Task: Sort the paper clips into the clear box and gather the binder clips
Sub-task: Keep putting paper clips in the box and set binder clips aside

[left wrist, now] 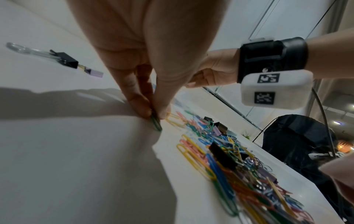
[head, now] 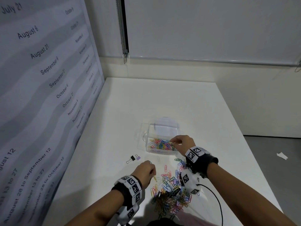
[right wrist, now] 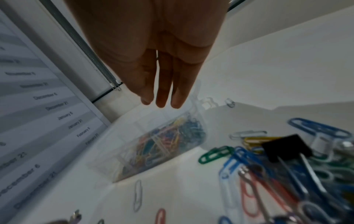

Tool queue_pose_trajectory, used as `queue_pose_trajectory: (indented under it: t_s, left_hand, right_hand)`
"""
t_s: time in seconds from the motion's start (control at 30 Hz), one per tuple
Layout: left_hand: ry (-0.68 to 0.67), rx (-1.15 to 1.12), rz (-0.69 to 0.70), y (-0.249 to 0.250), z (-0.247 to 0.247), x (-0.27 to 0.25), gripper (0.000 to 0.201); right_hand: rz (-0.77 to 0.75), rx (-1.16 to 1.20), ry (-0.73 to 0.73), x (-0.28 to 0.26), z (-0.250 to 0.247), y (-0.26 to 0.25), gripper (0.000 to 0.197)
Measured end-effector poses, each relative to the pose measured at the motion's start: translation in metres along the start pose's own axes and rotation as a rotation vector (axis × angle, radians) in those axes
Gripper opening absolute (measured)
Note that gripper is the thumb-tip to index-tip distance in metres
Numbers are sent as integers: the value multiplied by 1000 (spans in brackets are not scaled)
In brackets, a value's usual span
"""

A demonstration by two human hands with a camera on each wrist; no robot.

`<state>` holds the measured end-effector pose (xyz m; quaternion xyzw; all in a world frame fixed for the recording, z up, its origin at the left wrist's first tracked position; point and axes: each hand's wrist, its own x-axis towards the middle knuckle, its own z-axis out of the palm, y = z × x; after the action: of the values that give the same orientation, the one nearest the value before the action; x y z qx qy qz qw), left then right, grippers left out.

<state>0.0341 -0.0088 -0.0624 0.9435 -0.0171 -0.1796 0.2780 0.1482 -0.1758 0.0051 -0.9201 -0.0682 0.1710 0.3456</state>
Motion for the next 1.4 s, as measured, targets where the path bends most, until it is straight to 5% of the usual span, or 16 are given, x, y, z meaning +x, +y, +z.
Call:
queue_pose_trajectory:
  t_s: [0.33, 0.57, 0.67, 0.83, 1.17, 1.4]
  left_hand:
    - [113, -239, -13, -3, -13, 1, 26]
    - [-86, 20, 37, -7, -17, -1, 87]
    - [-141, 5, 36, -4, -15, -1, 79]
    - [-170, -70, 79, 5, -13, -5, 53]
    - [-299, 16, 159, 31, 4, -26, 50]
    - [-249, 92, 159, 26, 9, -32, 28]
  right_hand:
    - [-238, -245, -170, -31, 25, 17, 18]
    - [-274, -310, -301, -56, 30, 33, 21]
    - [-275, -335, -374, -63, 26, 46, 27]
    - [-331, -343, -268, -79, 30, 66, 27]
    - [-217, -409, -231, -86, 39, 65, 43]
    - [-114, -383, -208, -84, 38, 52, 25]
